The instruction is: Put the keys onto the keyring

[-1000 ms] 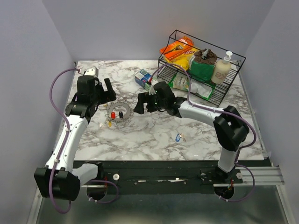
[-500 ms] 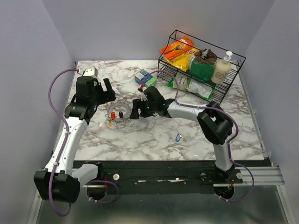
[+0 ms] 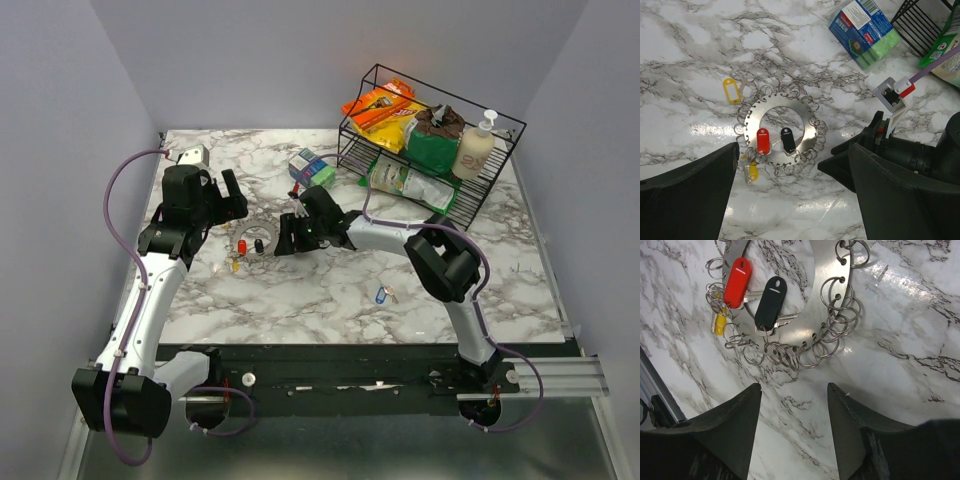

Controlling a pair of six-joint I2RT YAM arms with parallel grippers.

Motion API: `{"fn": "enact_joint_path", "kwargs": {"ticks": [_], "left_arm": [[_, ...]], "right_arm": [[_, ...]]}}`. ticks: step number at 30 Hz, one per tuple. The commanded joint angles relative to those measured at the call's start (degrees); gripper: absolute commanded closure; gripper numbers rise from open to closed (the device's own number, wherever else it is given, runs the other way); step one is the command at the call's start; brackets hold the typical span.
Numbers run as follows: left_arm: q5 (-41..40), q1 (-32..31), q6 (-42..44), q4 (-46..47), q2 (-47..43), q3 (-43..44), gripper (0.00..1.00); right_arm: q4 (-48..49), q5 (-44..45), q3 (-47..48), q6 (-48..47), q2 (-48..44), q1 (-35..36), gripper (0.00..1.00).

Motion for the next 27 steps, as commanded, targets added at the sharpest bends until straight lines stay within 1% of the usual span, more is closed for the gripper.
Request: {"fn": "enact_joint_path", "kwargs": {"ticks": [1, 3, 13, 18, 23, 26, 27], "left_arm": [[1.4, 0.4, 0.6, 1.1, -0.8, -0.6, 0.01], [1.2, 0.4, 0.5, 1.1, -0.7, -0.7, 0.01], [1.2, 1.1, 0.3, 0.9, -0.2, -0.4, 0.01], [1.4, 1.3, 0.2, 1.1, -0.5, -0.6, 0.01], [1.2, 1.4, 0.3, 1.2, -0.6, -0.7, 0.01], [0.9, 1.8, 0.3, 1.0, -0.3, -0.5, 0.01], [1.1, 1.9, 0.3, 1.1, -0.3, -0.5, 0.01]], "right_arm": [[-0.2, -2.8, 1.7, 0.6, 2.7, 0.4, 0.37], [0.0, -3.4, 1.8, 0.9, 3.2, 0.3, 0.40], [1.1, -4.7, 3.5, 0.9, 6.2, 0.5, 0.41], [1.7, -5.6, 4.6, 1.2, 7.7, 0.4, 0.50], [2.0, -6.0, 5.3, 1.6, 9.0, 0.5, 0.50], [2.2, -6.1, 5.3, 1.6, 9.4, 0.4, 0.55], [2.2, -6.1, 5.3, 1.6, 9.4, 0.4, 0.58]]}}
